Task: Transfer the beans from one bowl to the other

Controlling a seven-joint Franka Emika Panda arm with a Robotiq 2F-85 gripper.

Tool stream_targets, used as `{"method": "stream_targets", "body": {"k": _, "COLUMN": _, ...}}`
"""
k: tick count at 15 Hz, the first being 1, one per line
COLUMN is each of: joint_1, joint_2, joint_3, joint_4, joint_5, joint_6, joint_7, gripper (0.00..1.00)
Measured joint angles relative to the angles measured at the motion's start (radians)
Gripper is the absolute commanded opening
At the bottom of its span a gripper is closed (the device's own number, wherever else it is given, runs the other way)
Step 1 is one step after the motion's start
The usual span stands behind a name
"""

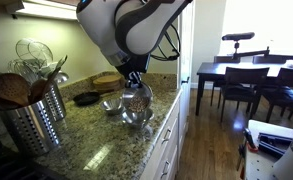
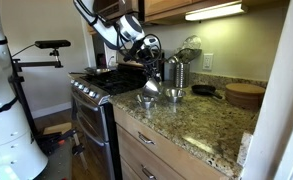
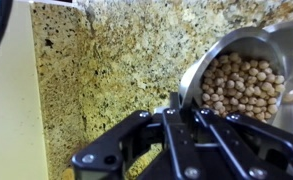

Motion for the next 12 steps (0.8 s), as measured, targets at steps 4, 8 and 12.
{"method": "stream_targets", "body": {"k": 4, "joint_1": 0.034, "joint_2": 0.018, "joint_3": 0.001, "joint_4": 0.004, "joint_5": -0.058, "joint_6": -0.059, "joint_7": 0.052, "gripper": 0.08}}
{"method": "stream_targets", "body": {"k": 8, "joint_1": 0.069, "joint_2": 0.023, "joint_3": 0.007, "joint_4": 0.004, "joint_5": -0.105, "joint_6": -0.126, "joint_7": 0.096, "gripper": 0.08}}
{"method": "stream_targets", "body": {"k": 12, "joint_1": 0.094, "joint_2": 0.024, "joint_3": 0.022, "joint_4": 0.004, "joint_5": -0.142, "joint_6": -0.203, "joint_7": 0.13, "gripper": 0.08}}
